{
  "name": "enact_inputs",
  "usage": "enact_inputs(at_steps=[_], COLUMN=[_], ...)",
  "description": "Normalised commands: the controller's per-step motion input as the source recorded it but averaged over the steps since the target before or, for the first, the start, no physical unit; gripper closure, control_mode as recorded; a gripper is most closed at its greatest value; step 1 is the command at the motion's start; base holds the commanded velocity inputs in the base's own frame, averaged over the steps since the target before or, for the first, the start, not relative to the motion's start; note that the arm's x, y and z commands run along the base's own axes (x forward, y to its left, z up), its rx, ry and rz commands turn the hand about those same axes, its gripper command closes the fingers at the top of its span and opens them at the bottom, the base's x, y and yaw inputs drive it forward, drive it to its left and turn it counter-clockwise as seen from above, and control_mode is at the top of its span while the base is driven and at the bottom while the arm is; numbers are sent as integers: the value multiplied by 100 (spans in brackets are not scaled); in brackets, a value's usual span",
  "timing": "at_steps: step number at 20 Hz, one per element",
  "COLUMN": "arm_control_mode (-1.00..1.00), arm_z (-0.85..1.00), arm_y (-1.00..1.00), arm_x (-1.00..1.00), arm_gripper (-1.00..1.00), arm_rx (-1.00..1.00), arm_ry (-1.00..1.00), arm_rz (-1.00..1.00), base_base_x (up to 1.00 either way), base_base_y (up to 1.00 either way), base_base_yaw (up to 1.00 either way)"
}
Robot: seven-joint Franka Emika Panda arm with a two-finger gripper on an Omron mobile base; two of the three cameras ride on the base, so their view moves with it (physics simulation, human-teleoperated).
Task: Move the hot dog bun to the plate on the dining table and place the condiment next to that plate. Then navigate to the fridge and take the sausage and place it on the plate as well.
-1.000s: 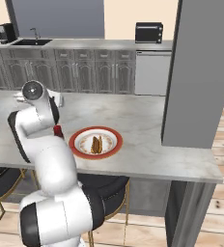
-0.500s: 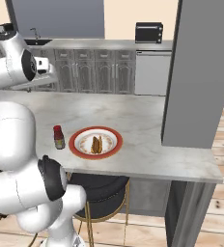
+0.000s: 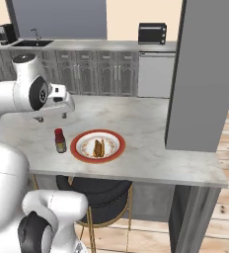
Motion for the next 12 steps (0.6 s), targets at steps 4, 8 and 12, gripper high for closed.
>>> enact_inputs(at_steps=[4,8,12], arm_control_mode=[-100,-100,100], arm_z=[-19,0,-2], arm_y=[-59,-4,0], arm_x=[-55,-11,0], arm_gripper=[-100,-100,-100], arm_rx=[5,-3,0], arm_ry=[-8,-2,0], arm_rz=[0,0,0], base_base_x=[0,0,-4], base_base_y=[0,0,0], base_base_yaw=[0,0,0])
